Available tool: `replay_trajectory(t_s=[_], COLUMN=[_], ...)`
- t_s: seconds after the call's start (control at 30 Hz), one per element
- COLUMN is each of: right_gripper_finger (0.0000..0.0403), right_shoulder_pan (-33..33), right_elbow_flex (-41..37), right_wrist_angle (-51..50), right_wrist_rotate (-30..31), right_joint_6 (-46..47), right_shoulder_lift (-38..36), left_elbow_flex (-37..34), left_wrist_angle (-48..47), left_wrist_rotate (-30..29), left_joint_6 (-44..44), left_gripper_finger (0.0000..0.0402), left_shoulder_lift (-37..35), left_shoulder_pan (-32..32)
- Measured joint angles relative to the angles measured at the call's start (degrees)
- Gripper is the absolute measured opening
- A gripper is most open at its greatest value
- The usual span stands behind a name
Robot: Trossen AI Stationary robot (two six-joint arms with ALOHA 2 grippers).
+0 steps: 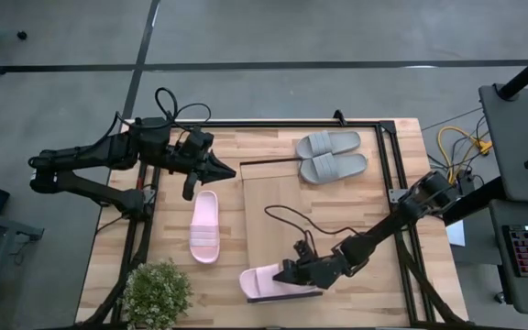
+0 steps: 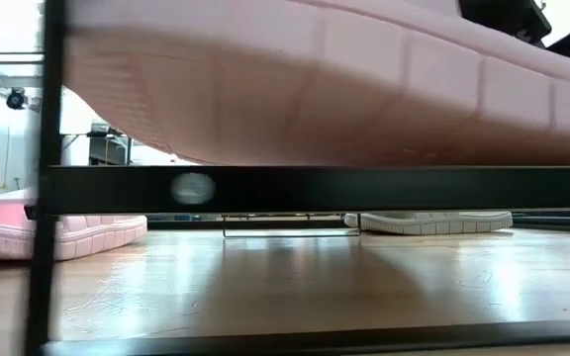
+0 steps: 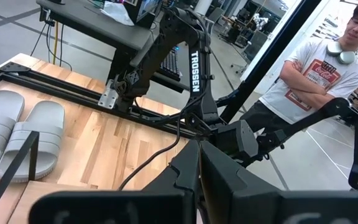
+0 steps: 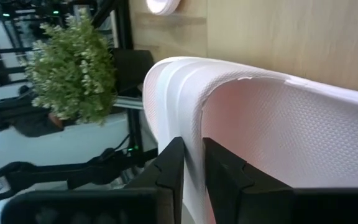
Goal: Pick and place slides into the shelf
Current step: Put the right pink slide on the shelf, then put the pink slide on the shelf
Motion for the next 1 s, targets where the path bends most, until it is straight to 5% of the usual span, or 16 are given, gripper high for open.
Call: replay_trajectory(t_s=[0.47,1.0], right_gripper_finger=[0.0055,0.0162], right_shoulder_pan=[-0.95,-2.57], right_elbow_flex=[-0.09,-0.07], right_wrist_angle=[-3.76,-4.51], right_wrist_rotate=[-3.31,-4.66], right_joint_6=[-2.65,-4.04], right_shoulder_lift=[-1.66,-2.21], left_elbow_flex=[-0.44,-0.51], left_wrist_angle=[-0.09,-0.52], left_wrist_rotate=[0.71,1.03], left_joint_6=[0.03,0.2], left_gripper_finger=[0.0,0.0], left_shoulder_lift=[0.0,0.0], left_shoulder_pan=[0.02,0.02])
